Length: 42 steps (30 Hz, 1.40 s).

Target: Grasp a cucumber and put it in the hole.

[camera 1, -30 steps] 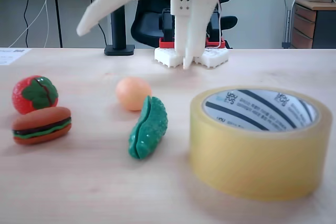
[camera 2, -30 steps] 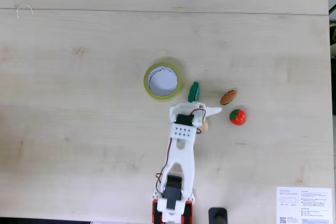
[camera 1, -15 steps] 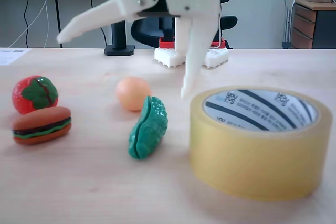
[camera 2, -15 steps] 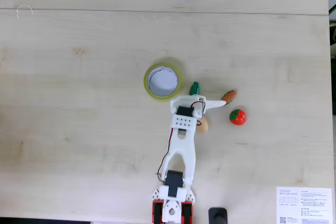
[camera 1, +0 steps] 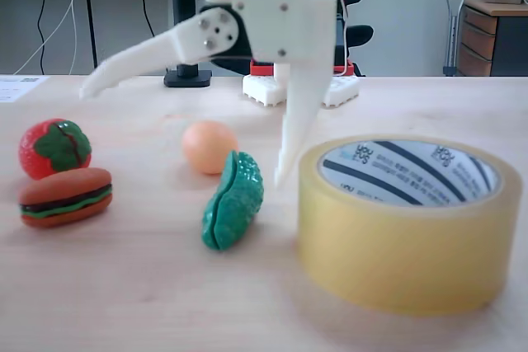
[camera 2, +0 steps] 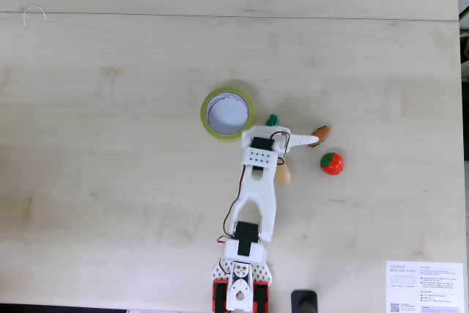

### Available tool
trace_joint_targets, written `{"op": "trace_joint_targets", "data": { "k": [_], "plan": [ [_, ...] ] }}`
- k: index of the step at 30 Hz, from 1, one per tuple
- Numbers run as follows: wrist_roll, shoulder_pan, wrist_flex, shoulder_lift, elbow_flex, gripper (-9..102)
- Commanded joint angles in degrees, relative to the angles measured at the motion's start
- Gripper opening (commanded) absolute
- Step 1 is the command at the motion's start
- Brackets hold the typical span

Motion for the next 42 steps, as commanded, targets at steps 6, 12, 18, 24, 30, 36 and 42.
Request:
{"op": "trace_joint_targets", "data": {
  "k": [6,12,18,24,30,36,42],
  "plan": [
    [3.16,0.26,-1.58,-3.52,-7.29,62],
    [3.16,0.26,-1.58,-8.09,-10.72,61],
    [3.25,0.26,-1.49,-10.55,-11.51,56],
    [3.08,0.26,-1.14,-10.81,-11.34,48],
    [2.9,0.7,1.67,-10.63,-11.34,43],
    [2.9,0.79,3.96,-10.02,-11.34,35],
    [2.9,0.97,5.8,-9.32,-11.34,28]
  ]
}}
